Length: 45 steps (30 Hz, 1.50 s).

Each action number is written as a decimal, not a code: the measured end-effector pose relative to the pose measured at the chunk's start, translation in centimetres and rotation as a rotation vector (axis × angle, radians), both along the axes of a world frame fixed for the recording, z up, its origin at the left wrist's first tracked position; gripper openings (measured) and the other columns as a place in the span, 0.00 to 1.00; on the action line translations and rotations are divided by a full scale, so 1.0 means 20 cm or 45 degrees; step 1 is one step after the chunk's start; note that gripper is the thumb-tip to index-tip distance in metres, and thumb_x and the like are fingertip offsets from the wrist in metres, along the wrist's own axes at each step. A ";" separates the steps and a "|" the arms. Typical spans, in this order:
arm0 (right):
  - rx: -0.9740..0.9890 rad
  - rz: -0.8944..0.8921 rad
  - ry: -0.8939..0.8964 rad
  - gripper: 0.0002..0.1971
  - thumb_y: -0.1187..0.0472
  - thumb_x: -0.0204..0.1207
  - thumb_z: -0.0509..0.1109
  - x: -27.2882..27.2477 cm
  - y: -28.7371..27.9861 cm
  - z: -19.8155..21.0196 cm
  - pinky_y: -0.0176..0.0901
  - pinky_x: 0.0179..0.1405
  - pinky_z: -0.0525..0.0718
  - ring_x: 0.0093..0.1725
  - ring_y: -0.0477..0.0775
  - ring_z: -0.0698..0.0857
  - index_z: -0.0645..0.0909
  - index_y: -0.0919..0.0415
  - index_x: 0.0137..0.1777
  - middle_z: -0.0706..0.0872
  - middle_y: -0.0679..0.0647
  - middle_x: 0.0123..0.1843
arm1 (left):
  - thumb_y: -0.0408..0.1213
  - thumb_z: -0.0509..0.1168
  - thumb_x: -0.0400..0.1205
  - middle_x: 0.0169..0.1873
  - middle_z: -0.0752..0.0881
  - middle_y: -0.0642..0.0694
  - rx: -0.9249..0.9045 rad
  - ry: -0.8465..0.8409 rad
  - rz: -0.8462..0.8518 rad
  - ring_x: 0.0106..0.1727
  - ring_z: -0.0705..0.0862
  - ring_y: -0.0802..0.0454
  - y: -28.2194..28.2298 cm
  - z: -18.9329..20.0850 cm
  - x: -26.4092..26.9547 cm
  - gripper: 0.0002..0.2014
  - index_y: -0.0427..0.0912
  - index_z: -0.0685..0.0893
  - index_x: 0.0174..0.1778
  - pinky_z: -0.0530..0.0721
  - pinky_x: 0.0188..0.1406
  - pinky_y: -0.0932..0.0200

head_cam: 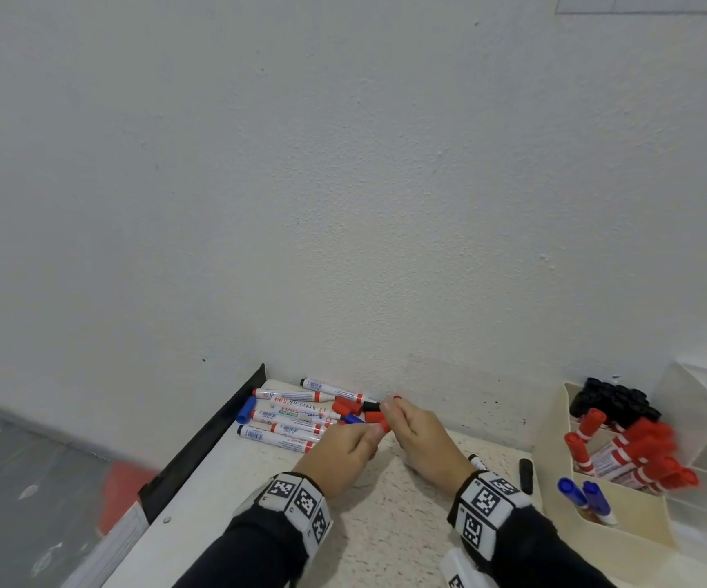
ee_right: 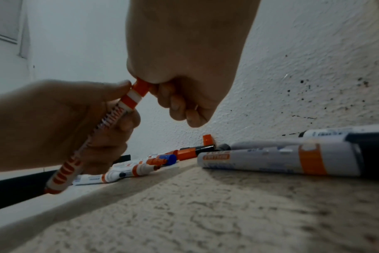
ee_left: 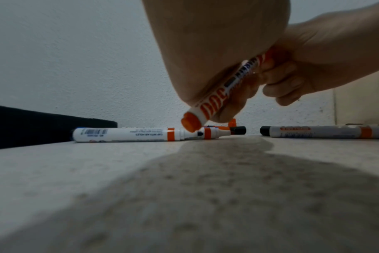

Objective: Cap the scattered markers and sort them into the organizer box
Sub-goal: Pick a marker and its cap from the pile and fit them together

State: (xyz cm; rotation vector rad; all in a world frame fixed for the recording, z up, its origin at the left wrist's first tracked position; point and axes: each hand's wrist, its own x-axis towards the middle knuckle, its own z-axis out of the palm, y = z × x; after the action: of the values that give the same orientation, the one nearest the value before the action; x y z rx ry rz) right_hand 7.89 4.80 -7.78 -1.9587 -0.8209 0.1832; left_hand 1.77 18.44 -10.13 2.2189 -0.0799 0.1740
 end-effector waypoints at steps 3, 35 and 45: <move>-0.024 -0.026 -0.009 0.15 0.52 0.83 0.58 0.00 -0.02 0.01 0.30 0.25 0.67 0.25 0.39 0.69 0.74 0.53 0.35 0.73 0.46 0.28 | 0.49 0.50 0.87 0.28 0.79 0.53 -0.044 0.032 0.108 0.30 0.76 0.58 0.00 0.01 -0.01 0.20 0.52 0.76 0.30 0.77 0.40 0.60; -0.016 -0.998 -0.469 0.08 0.62 0.84 0.53 0.05 -0.91 0.46 0.30 0.44 0.74 0.51 0.56 0.82 0.73 0.61 0.55 0.83 0.62 0.54 | 0.43 0.58 0.84 0.62 0.81 0.54 0.788 0.366 0.363 0.63 0.78 0.54 -0.03 0.05 -0.04 0.11 0.57 0.80 0.59 0.73 0.71 0.53; -0.671 -0.969 -0.431 0.07 0.58 0.80 0.63 0.07 -0.86 0.34 0.45 0.48 0.84 0.44 0.52 0.82 0.80 0.61 0.47 0.85 0.56 0.47 | 0.42 0.64 0.81 0.51 0.84 0.51 0.305 0.349 0.338 0.49 0.80 0.57 0.02 0.11 -0.03 0.09 0.49 0.84 0.56 0.78 0.57 0.61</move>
State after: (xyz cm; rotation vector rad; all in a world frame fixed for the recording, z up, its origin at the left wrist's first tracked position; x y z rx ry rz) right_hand 9.20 -12.45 -0.93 -2.7070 -0.1762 -0.4369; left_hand 1.13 18.79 -7.93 2.4650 0.3633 0.0028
